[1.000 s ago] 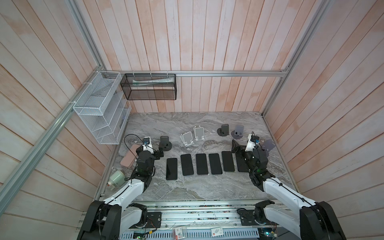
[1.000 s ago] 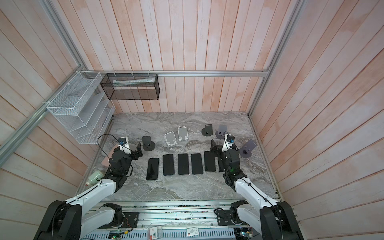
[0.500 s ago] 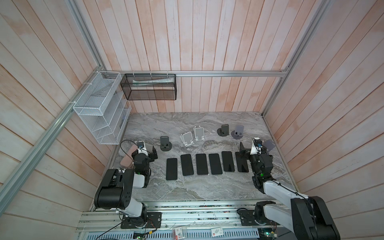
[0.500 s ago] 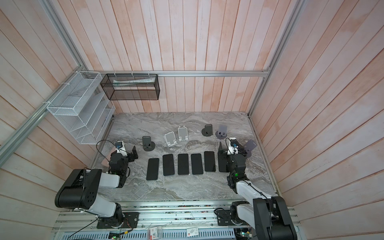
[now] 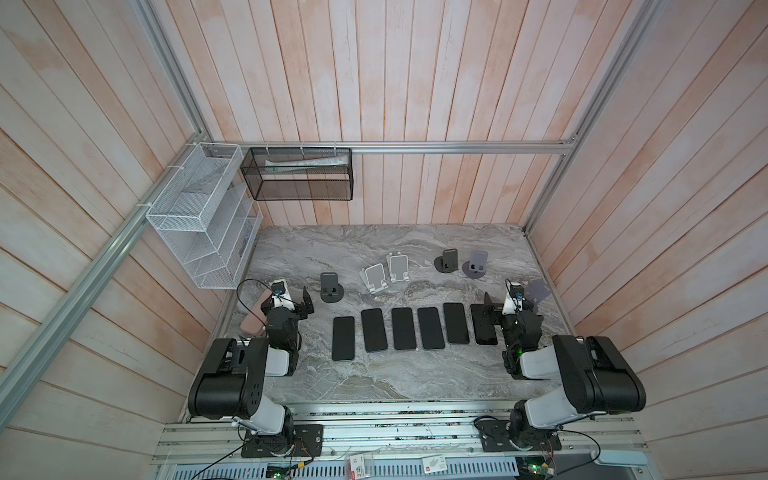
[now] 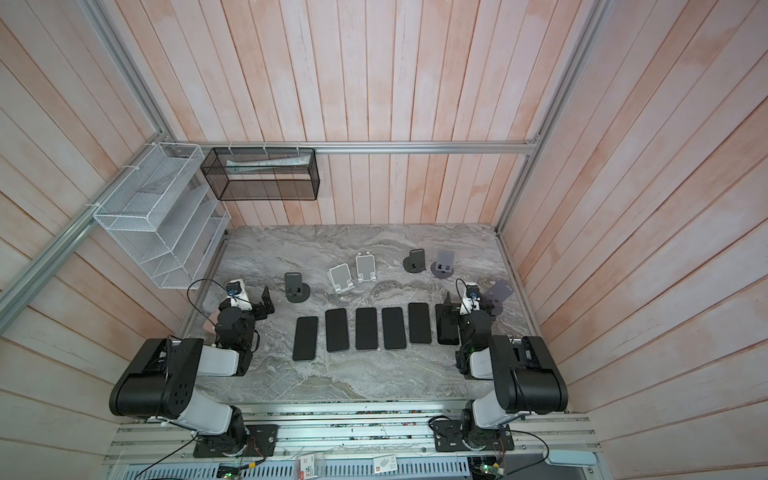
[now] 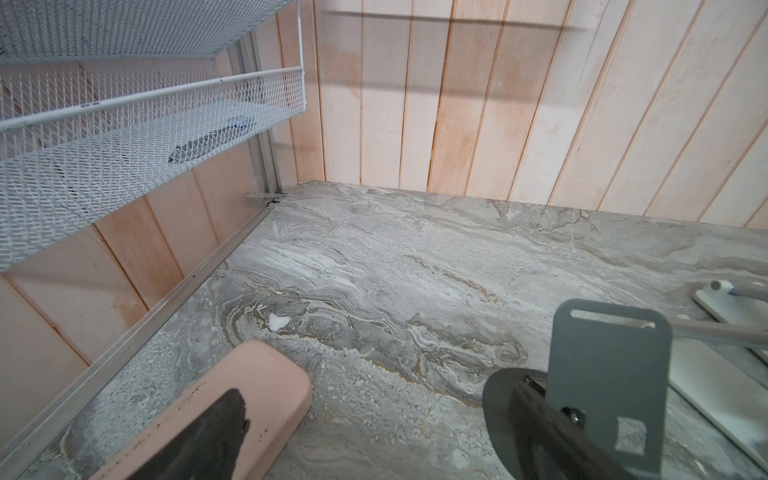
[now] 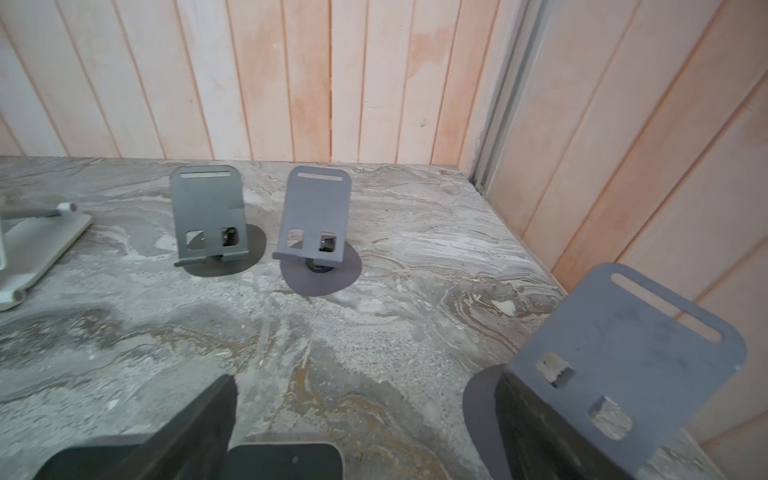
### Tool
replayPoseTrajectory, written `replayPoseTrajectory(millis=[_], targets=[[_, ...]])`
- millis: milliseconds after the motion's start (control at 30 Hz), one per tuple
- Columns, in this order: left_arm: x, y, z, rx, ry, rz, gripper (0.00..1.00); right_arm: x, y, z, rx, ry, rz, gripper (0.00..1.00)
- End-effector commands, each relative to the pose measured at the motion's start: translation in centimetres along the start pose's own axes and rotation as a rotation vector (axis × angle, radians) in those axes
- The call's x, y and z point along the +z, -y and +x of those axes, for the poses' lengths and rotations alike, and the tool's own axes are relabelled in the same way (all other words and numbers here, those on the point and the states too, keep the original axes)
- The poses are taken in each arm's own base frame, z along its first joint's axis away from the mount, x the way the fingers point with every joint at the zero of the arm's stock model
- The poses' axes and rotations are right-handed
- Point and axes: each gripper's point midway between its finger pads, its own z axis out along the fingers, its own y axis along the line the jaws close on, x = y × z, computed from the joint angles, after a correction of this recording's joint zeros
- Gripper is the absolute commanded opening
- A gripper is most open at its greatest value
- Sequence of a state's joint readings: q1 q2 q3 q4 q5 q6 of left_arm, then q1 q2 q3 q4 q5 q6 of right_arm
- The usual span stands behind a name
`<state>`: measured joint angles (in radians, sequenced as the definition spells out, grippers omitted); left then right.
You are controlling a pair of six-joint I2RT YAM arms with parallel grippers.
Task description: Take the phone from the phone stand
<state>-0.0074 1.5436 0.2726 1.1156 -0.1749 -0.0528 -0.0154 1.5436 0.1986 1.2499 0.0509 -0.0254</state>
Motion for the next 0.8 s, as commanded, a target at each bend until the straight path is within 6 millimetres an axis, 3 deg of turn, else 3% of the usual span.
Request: replayPoseTrajectory(millis=[0,767], targets=[[-0.03,-0.07,-0.57,-0.010,0.022,0.001,1.00,0.74,-0.03,-1.34,0.038,0.013,-0.011,0.98],[-0.02,-0.06,-0.57,-0.009,0.022,0.001,1.00,0.74,-0.01,-1.51,0.038,0.022,-0.009,0.98]])
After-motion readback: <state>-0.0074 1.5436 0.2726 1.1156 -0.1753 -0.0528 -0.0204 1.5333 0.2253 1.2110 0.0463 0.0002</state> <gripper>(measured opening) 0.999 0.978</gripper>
